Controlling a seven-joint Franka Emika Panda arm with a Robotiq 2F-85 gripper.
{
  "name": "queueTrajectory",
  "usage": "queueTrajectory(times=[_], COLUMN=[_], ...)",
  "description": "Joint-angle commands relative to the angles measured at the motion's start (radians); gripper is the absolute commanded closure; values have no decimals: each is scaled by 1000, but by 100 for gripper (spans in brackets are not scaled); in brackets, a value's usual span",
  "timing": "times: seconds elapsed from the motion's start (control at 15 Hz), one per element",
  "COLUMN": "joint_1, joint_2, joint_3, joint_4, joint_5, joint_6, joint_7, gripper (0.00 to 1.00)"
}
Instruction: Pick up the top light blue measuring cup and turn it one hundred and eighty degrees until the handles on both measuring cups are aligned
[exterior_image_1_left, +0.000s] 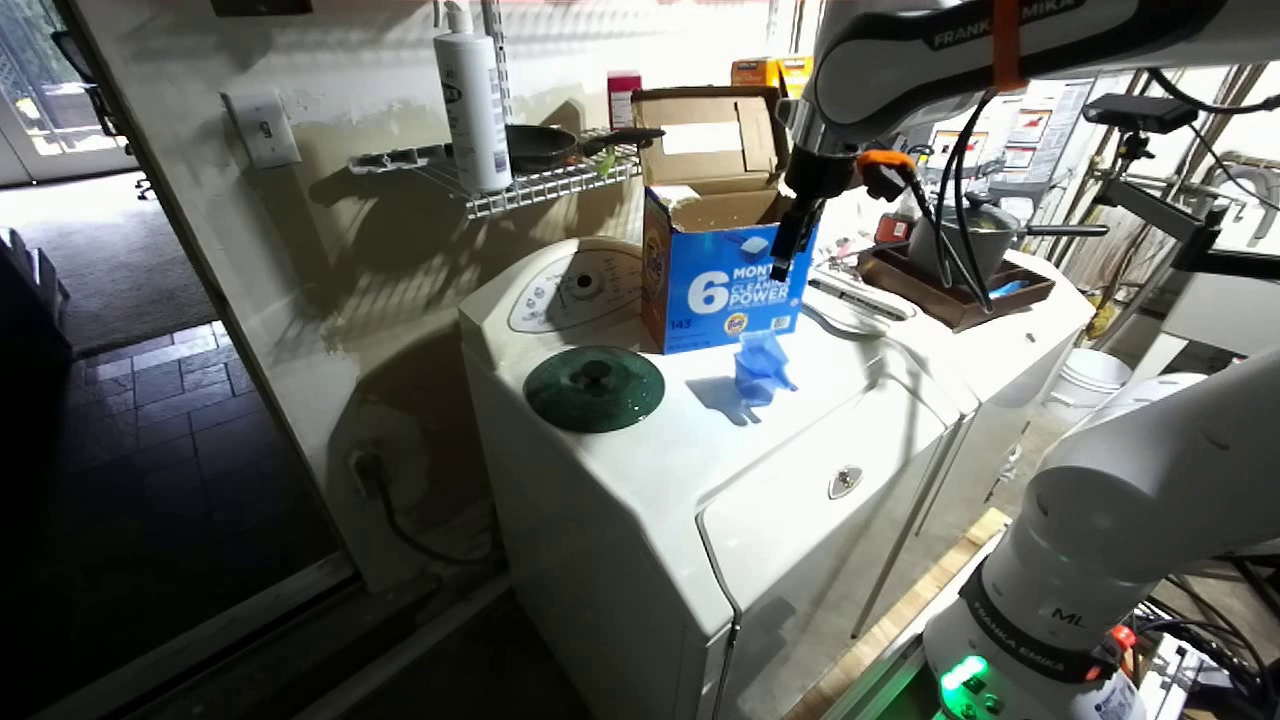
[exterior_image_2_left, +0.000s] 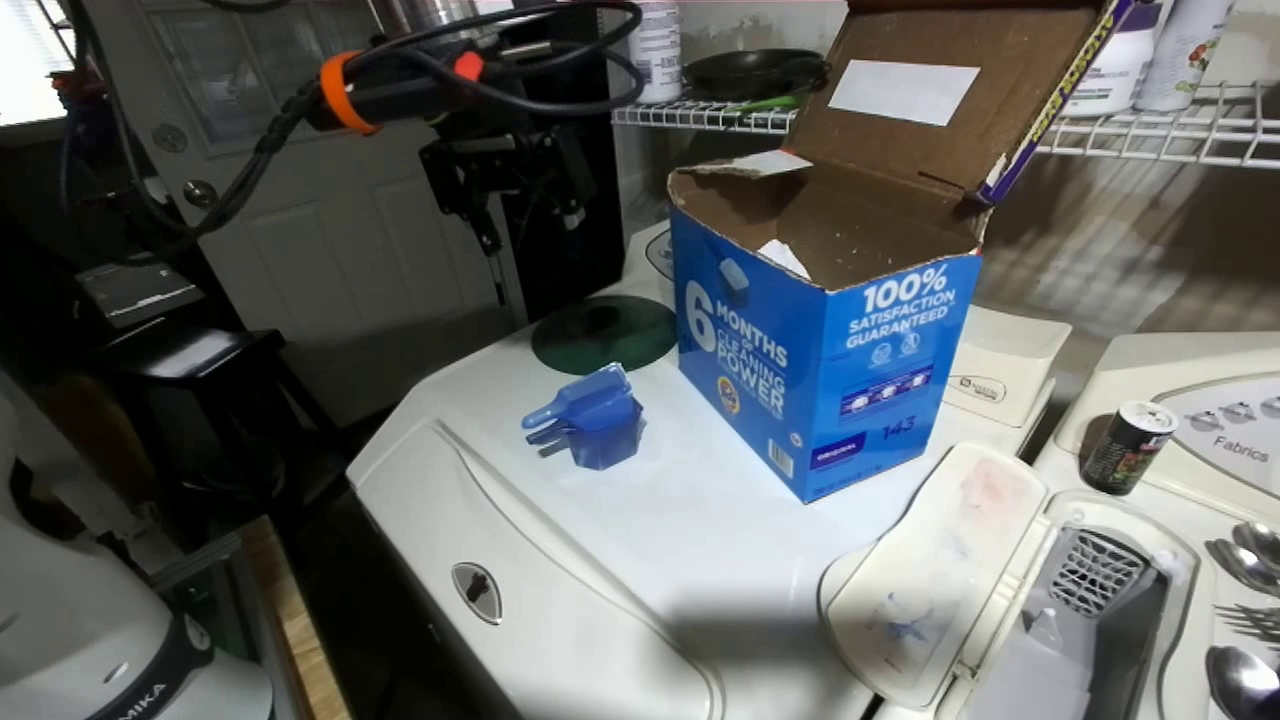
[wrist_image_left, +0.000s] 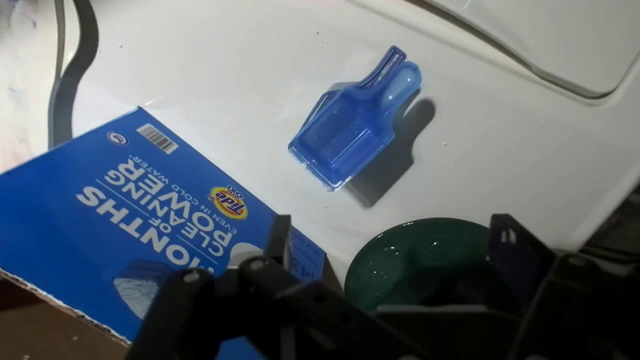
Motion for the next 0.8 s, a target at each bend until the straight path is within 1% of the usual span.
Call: queueTrajectory(times=[0.0,0.13,0.2,0.27,0.4,0.73], joint_1=[0,-10,-25,3,-9,-12], joint_2=[-105,-135,-151,-97,-121,-132], joint_3=[-14,-22,-17,-27,-27,-27], joint_4=[-57,-68,-73,-43,-50,-61], joint_5=[20,34,19,1,2,3], joint_6=[-8,-10,-5,-3,-3,-3], joint_7=[157,237,281,217,255,270], gripper=[0,0,0,0,0,0])
